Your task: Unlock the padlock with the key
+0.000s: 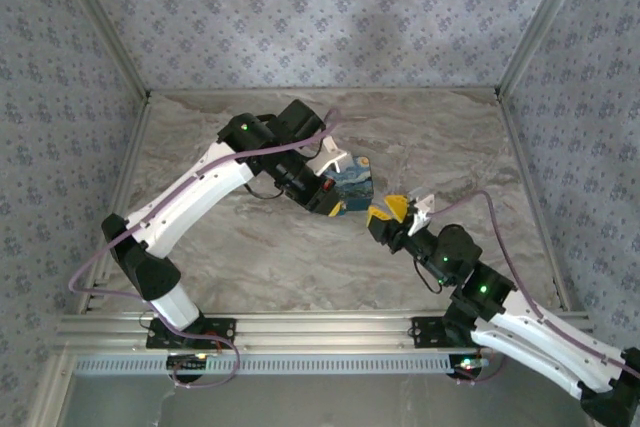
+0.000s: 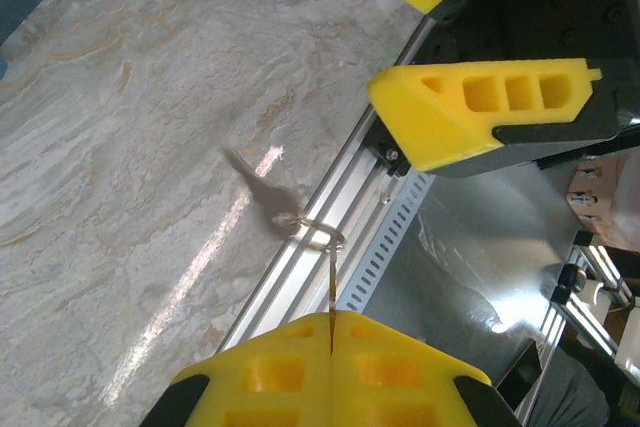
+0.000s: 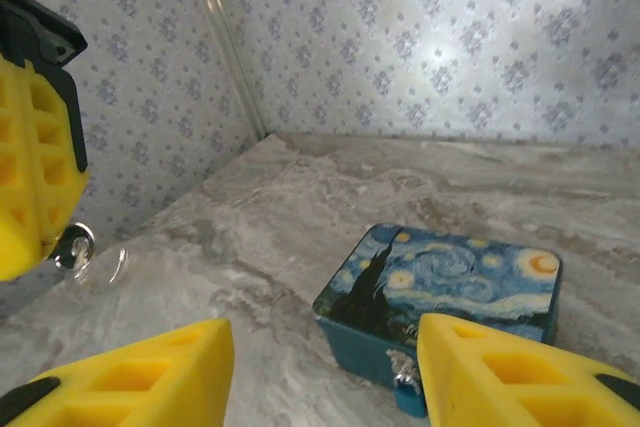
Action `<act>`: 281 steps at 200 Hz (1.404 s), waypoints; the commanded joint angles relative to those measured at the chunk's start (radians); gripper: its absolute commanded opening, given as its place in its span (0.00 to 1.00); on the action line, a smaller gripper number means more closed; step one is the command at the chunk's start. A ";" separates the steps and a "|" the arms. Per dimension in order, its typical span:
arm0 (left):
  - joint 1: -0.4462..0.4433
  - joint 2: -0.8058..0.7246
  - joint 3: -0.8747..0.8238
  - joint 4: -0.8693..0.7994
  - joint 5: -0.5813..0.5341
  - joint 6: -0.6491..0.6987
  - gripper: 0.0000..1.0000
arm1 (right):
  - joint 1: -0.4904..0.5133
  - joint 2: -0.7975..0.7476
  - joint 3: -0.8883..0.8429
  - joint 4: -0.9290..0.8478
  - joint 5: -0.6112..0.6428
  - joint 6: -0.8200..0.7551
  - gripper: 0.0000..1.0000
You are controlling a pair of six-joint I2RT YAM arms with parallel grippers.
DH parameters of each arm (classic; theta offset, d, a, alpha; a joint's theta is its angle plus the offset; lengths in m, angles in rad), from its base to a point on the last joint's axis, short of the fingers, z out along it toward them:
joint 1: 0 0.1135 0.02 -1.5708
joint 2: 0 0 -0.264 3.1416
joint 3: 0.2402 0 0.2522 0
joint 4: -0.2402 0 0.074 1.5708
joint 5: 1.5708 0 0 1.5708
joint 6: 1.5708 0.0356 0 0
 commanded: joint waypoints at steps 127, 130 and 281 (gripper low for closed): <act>-0.027 0.001 0.059 -0.040 -0.005 0.067 0.00 | -0.366 0.353 0.199 0.330 -1.027 0.417 0.54; -0.026 0.000 0.059 -0.040 -0.005 0.067 0.00 | -0.364 0.354 0.200 0.328 -1.029 0.415 0.54; -0.027 -0.041 0.036 -0.011 -0.008 0.062 0.00 | -0.319 0.396 0.228 0.216 -1.046 0.305 0.27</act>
